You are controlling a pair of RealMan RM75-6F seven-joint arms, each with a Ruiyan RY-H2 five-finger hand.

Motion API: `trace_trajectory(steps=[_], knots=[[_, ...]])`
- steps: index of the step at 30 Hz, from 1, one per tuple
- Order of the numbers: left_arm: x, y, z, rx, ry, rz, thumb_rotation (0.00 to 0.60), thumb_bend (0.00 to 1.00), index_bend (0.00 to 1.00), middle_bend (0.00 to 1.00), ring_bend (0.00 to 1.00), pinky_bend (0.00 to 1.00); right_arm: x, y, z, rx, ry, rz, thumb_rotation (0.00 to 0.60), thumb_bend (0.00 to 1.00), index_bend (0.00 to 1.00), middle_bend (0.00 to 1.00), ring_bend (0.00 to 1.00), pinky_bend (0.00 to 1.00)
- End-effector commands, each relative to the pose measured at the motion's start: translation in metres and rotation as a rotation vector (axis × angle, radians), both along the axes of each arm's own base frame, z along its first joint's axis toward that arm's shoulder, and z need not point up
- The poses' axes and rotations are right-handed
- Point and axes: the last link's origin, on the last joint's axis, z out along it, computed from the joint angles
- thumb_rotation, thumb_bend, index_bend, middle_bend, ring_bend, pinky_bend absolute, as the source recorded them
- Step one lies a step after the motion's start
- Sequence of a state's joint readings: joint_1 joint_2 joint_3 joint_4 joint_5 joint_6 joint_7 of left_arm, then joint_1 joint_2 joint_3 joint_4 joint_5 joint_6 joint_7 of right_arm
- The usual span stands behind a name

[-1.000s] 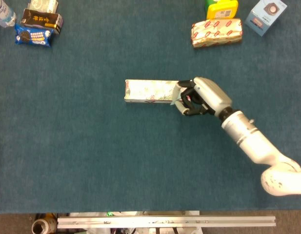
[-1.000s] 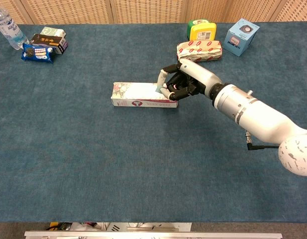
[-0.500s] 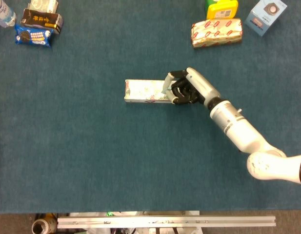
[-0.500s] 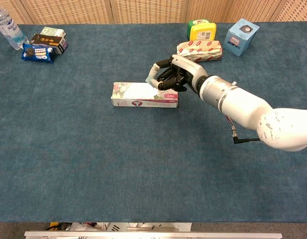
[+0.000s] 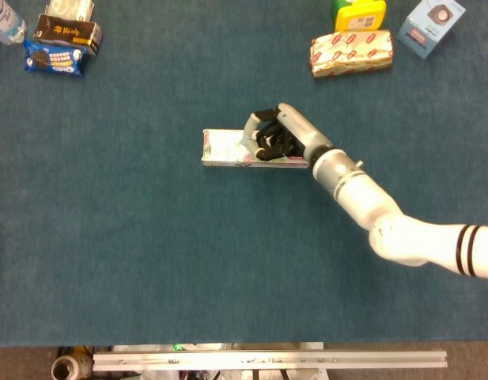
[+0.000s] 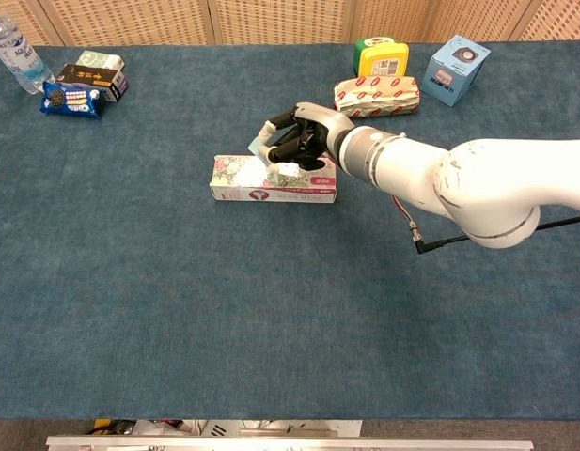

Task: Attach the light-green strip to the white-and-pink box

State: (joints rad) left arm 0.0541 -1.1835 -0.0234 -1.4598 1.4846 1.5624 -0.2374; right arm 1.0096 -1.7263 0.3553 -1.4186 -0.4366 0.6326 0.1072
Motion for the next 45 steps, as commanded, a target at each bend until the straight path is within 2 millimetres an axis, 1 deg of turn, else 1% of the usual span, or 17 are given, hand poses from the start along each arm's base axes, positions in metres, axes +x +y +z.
trace_trajectory(steps=[1,7,15,19,26,38,45], knots=[[0.000,0.000,0.000,0.001,-0.001,0.001,0.600,0.29,0.07,0.31,0.33,0.31,0.012,-0.004,0.000,0.011,0.018,0.000,0.600,0.47,0.64,0.86,0.99,1.00],[-0.001,-0.001,0.000,0.001,-0.002,0.002,0.600,0.29,0.07,0.31,0.33,0.31,0.021,-0.007,0.000,0.023,0.051,-0.026,0.600,0.47,0.64,0.86,0.99,1.00],[-0.001,-0.001,0.000,0.001,-0.001,0.001,0.600,0.29,0.07,0.31,0.33,0.31,0.024,-0.009,-0.003,0.031,0.075,-0.047,0.600,0.47,0.64,0.85,0.99,1.00],[-0.002,-0.002,-0.001,0.000,-0.002,0.004,0.600,0.29,0.07,0.31,0.33,0.31,0.024,-0.010,-0.008,0.036,0.097,-0.063,0.600,0.47,0.64,0.85,0.99,1.00],[-0.003,-0.003,0.000,0.000,-0.002,0.008,0.600,0.29,0.07,0.31,0.33,0.31,0.022,-0.009,-0.010,0.049,0.119,-0.075,0.600,0.47,0.64,0.85,0.99,1.00],[-0.003,-0.002,-0.001,-0.008,-0.002,0.007,0.600,0.29,0.07,0.31,0.33,0.31,0.016,-0.007,-0.009,0.069,0.122,-0.114,0.600,0.47,0.64,0.85,0.99,1.00],[-0.003,-0.002,0.000,-0.009,-0.004,0.007,0.600,0.29,0.07,0.31,0.33,0.31,0.015,-0.006,-0.003,0.091,0.103,-0.139,0.600,0.47,0.64,0.85,0.99,1.00]])
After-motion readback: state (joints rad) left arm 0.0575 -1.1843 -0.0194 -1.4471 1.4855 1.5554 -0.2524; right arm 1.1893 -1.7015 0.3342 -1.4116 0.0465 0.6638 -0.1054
